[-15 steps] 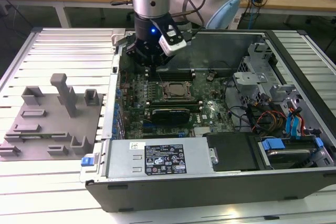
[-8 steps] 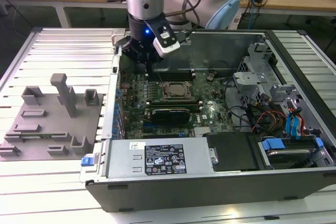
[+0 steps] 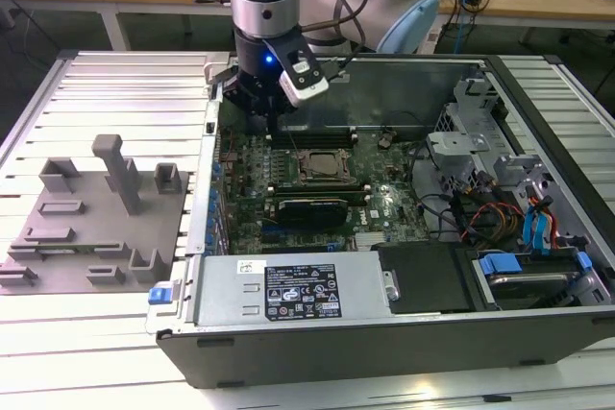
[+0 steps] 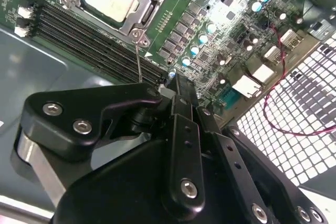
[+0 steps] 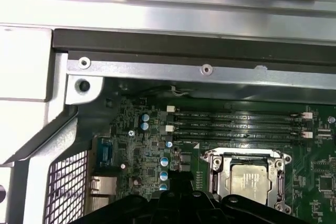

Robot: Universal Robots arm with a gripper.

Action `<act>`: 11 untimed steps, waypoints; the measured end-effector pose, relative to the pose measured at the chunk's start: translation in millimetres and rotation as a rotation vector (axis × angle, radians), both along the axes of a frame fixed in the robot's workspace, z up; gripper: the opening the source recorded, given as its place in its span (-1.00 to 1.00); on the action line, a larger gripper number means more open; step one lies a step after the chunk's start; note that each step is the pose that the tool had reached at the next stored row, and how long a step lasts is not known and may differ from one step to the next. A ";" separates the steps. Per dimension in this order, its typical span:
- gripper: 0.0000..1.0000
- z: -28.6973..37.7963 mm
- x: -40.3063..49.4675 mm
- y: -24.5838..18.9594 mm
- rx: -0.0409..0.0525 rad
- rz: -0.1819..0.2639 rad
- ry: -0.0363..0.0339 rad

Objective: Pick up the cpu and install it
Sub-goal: 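Install the first cpu locking lever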

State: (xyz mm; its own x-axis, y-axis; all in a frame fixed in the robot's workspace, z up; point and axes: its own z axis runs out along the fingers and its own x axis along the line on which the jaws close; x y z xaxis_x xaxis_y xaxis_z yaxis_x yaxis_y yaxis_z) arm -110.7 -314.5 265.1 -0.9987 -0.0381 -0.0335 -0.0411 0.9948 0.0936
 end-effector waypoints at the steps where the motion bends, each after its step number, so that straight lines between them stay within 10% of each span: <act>1: -0.79 -0.6 0.0 0.0 0.0034 -0.003 0.0000; 5: -0.79 -2.2 -0.4 0.0 0.0324 -0.007 0.0000; 8: -0.79 -2.8 -0.8 0.0 0.1090 -0.010 0.0002; 11: -0.79 -4.5 0.6 0.0 0.1200 -0.018 0.0003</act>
State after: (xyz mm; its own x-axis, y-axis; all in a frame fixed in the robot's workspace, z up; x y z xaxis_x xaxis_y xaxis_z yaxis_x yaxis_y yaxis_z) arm -110.2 -314.5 260.6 -0.9992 -0.0158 -0.0365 -0.0232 0.9770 0.2121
